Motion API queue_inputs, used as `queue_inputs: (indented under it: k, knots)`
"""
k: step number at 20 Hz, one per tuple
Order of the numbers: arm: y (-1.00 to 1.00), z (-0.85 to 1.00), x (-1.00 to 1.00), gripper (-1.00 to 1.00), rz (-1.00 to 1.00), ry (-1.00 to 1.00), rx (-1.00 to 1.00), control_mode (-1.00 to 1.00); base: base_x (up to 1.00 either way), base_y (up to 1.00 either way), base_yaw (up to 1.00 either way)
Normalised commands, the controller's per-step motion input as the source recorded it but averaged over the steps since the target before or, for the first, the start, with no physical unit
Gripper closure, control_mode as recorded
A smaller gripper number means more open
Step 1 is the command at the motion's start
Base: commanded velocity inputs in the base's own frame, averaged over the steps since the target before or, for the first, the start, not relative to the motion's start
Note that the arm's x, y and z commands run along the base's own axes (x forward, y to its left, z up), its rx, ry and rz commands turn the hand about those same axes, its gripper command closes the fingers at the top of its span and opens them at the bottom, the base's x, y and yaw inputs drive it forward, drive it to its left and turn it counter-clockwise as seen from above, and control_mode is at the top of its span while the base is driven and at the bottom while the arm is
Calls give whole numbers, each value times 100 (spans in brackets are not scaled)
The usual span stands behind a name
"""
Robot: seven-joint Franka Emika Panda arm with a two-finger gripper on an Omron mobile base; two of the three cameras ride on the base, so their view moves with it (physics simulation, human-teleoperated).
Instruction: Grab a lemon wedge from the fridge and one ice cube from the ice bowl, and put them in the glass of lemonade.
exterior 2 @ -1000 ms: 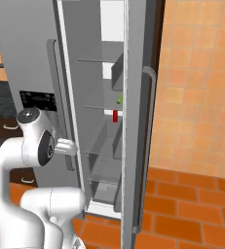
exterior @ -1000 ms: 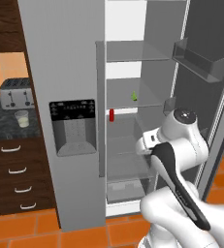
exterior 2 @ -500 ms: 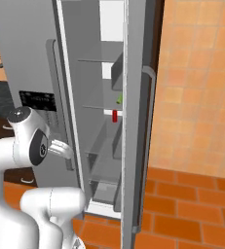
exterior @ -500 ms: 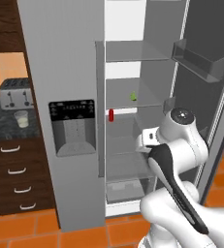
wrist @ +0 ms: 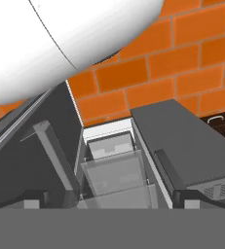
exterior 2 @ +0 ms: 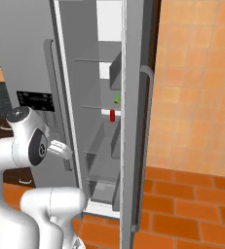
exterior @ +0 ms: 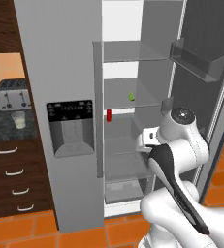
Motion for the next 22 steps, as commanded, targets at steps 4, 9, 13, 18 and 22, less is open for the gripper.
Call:
queue_inputs:
  k: [4,9,13,18,22]
  knots:
    - [0,0,0,-100,0,0,0,100,8,1,0]
    - [0,0,0,-100,0,0,0,100,26,10,-3]
    - [0,0,0,-100,0,0,0,100,36,36,-17]
    - [0,0,0,-100,0,0,0,100,21,50,-24]
    - [0,0,0,-100,0,0,0,100,29,35,-19]
